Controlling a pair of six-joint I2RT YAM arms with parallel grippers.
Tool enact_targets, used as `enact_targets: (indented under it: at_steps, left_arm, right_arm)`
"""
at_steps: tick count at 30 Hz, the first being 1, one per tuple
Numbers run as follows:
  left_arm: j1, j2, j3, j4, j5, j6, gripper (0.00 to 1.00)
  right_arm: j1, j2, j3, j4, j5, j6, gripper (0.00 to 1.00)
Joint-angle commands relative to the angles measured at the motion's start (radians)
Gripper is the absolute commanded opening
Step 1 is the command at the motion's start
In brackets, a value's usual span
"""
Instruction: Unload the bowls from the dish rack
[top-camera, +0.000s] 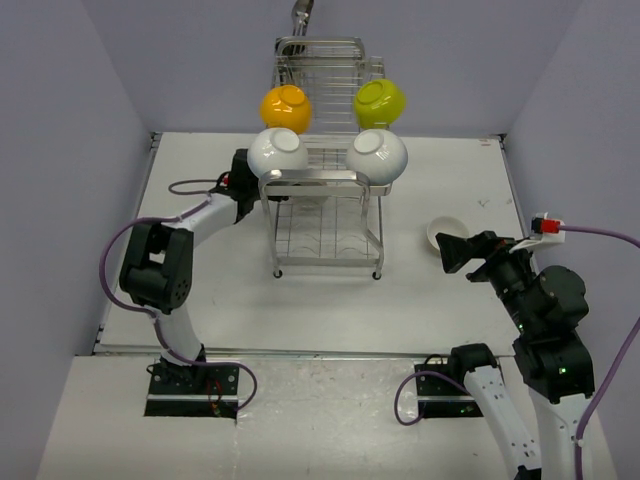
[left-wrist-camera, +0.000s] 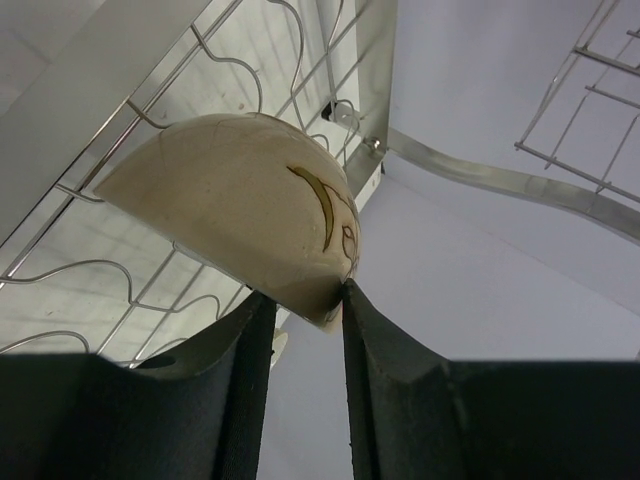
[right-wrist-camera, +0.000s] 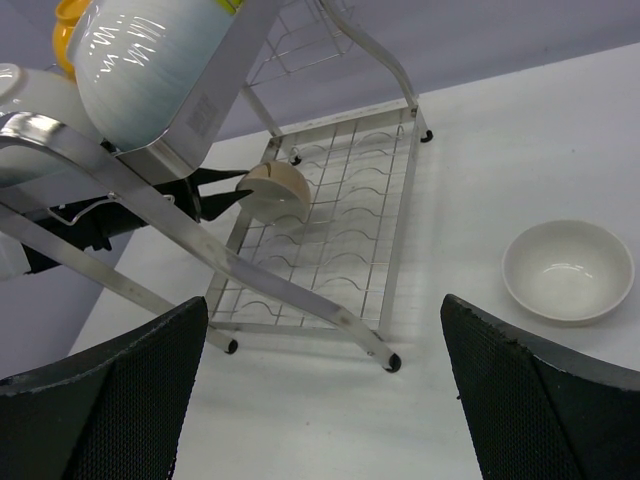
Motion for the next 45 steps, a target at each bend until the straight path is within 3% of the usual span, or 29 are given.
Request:
enact_targets:
  at_steps: [1, 13, 15, 19, 25, 26, 28, 30, 35, 45]
  left_arm:
    - [-0.009, 0.020, 0.066, -0.122, -0.149, 0.038, 0.33]
    - [-0.043, 0.026, 0.129, -0.285, -0.293, 0.038, 0.36]
    - [-0.044, 0.032, 0.138, -0.297, -0.298, 0.035, 0.43]
    - [-0.054, 0.043, 0.146, -0.305, -0.311, 0.017, 0.43]
    - [-0.063, 0.060, 0.169, -0.310, -0.311, -0.002, 0.32]
    - [-0.063, 0.062, 0.167, -0.310, -0.310, -0.005, 0.26]
    - [-0.067, 0.062, 0.161, -0.310, -0.310, -0.014, 0.23]
    - [-0.069, 0.060, 0.157, -0.310, -0.307, -0.020, 0.12]
    - [-0.074, 0.049, 0.123, -0.287, -0.301, -0.043, 0.00]
    - [-0.081, 0.034, 0.026, -0.158, -0.287, -0.083, 0.00]
  right_arm:
    - [-0.001, -0.008, 0.001, 0.030, 0.008, -0.014, 0.99]
    - [-0.001, -0.023, -0.007, 0.042, -0.008, -0.010, 0.99]
    - [-0.001, -0.026, -0.008, 0.044, -0.011, -0.008, 0.99]
    - [-0.001, -0.029, -0.013, 0.044, -0.012, -0.010, 0.99]
    - [-0.002, -0.039, -0.018, 0.048, -0.011, -0.011, 0.99]
    - [-0.001, -0.039, -0.016, 0.048, -0.009, -0.013, 0.99]
    - [-0.001, -0.040, -0.016, 0.048, -0.008, -0.013, 0.99]
    - [-0.001, -0.042, -0.016, 0.050, -0.006, -0.013, 0.99]
    - [-0.001, -0.045, -0.018, 0.051, -0.008, -0.011, 0.99]
    - [-0.001, -0.045, -0.018, 0.054, -0.003, -0.010, 0.99]
